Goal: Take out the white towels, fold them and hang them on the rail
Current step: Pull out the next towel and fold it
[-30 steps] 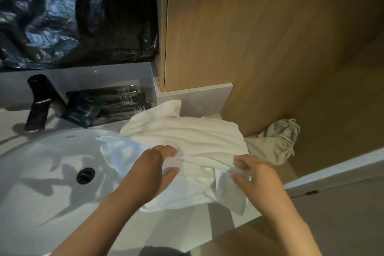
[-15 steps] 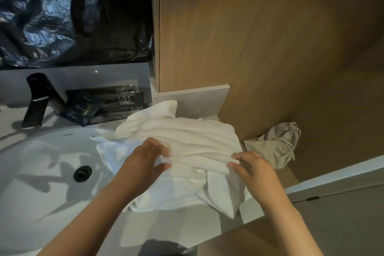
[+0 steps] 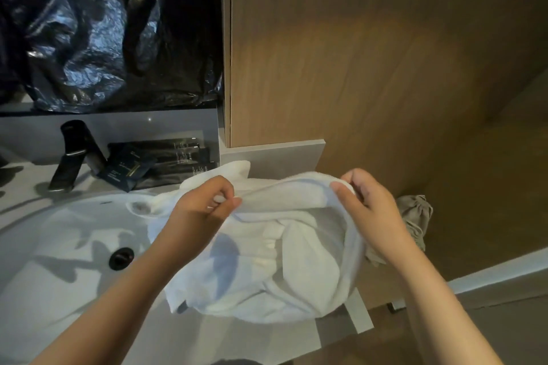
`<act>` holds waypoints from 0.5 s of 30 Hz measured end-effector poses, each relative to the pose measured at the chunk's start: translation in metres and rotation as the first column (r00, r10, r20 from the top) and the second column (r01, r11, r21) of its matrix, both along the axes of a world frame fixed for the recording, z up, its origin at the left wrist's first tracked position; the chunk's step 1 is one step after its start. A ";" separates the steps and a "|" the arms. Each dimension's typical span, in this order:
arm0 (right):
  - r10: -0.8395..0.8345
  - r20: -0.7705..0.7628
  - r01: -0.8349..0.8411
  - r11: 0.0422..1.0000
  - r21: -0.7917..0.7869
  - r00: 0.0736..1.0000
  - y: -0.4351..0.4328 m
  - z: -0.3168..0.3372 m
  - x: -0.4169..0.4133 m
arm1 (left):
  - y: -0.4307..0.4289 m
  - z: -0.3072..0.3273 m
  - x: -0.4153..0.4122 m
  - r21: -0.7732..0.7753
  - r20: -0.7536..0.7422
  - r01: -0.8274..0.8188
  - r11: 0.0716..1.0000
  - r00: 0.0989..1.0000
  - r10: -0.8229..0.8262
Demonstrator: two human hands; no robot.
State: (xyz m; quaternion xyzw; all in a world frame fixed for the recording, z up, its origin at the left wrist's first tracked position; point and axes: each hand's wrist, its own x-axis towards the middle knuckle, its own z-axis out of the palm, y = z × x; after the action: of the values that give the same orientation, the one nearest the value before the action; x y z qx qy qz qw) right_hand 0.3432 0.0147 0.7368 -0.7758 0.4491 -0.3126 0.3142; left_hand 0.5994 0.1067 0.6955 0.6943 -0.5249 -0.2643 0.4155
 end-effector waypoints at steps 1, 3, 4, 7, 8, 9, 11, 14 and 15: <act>0.006 0.027 -0.005 0.999 -0.035 1.000 -0.003 0.010 0.005 | -0.002 0.009 0.001 -0.042 -0.006 -0.017 0.999 1.000 0.016; 0.011 0.062 -0.005 0.995 -0.095 0.998 -0.009 0.030 0.016 | -0.005 0.029 0.002 -0.125 0.003 -0.009 0.992 1.000 0.010; 0.014 0.084 -0.004 0.993 -0.117 0.996 -0.012 0.040 0.021 | -0.007 0.039 0.001 -0.160 0.001 -0.002 0.987 1.000 0.002; 0.034 0.158 -0.003 0.981 -0.195 0.987 -0.020 0.073 0.035 | -0.011 0.070 -0.003 -0.261 -0.019 0.016 0.965 1.000 -0.022; 0.046 0.173 -0.005 0.974 -0.226 0.984 -0.021 0.084 0.040 | -0.012 0.079 -0.004 -0.293 -0.010 0.023 0.956 1.000 -0.026; 0.058 0.180 -0.010 0.967 -0.254 0.982 -0.023 0.094 0.045 | -0.012 0.089 -0.006 -0.324 0.005 0.028 0.946 1.000 -0.028; 0.068 0.185 -0.014 0.961 -0.277 0.980 -0.026 0.109 0.054 | -0.012 0.105 -0.009 -0.391 0.035 0.037 0.920 0.999 -0.026; 0.057 0.202 -0.001 0.963 -0.270 0.978 -0.029 0.114 0.060 | -0.011 0.124 -0.013 -0.475 0.112 0.078 0.877 0.993 -0.028; 0.053 0.208 0.004 0.964 -0.266 0.977 -0.030 0.111 0.060 | -0.011 0.126 -0.013 -0.473 0.127 0.096 0.876 0.991 -0.040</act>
State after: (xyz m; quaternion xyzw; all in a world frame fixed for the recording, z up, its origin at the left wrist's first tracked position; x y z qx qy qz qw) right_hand 0.4028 -0.0155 0.8475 -0.7783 0.3573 -0.4473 0.2579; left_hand 0.5863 0.0956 0.8212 0.5650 -0.6208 -0.1012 0.5340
